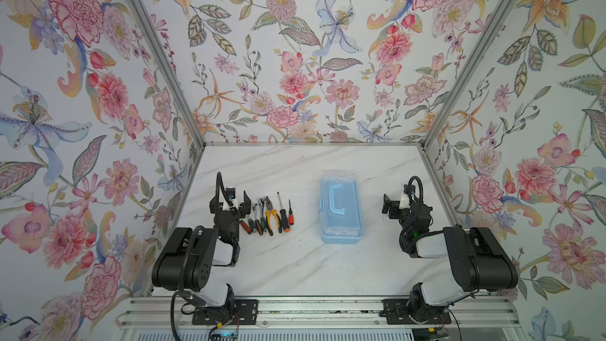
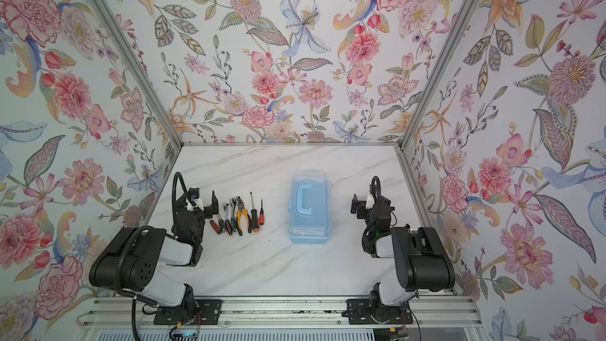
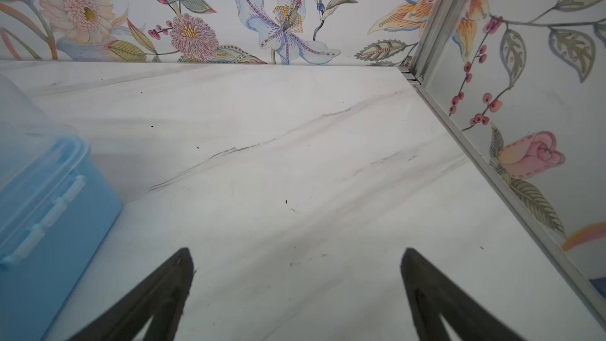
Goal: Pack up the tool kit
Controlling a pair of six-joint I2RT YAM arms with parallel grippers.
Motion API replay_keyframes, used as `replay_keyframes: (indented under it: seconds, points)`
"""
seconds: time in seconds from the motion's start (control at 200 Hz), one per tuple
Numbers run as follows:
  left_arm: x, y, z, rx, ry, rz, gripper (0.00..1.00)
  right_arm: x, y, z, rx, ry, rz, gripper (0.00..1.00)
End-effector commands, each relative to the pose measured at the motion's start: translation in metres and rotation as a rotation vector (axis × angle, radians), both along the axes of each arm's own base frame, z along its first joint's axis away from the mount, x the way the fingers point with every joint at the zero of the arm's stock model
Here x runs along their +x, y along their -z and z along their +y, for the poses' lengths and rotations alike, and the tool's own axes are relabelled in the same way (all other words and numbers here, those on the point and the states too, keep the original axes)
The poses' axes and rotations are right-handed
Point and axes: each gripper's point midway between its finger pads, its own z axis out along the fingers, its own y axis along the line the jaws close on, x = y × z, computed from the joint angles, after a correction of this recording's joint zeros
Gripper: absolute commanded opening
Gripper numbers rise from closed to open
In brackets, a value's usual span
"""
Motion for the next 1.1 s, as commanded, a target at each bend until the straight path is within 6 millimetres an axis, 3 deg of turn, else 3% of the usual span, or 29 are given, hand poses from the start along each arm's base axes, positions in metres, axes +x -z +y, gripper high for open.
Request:
replay_keyframes:
  seconds: [0.0,0.936,1.096]
  points:
    - [0.003,-0.010,-0.004,0.007,0.020,-0.030,0.99,0.003,-0.009,-0.002,-0.001,0.000,-0.030,0.99]
    - [0.004,-0.010,-0.007,0.005,0.052,-0.028,0.99,0.004,-0.008,0.000,0.004,-0.016,-0.028,0.99]
    - [0.011,-0.023,-0.016,0.020,0.099,0.004,0.99,0.010,-0.017,-0.011,-0.002,0.056,-0.005,0.99]
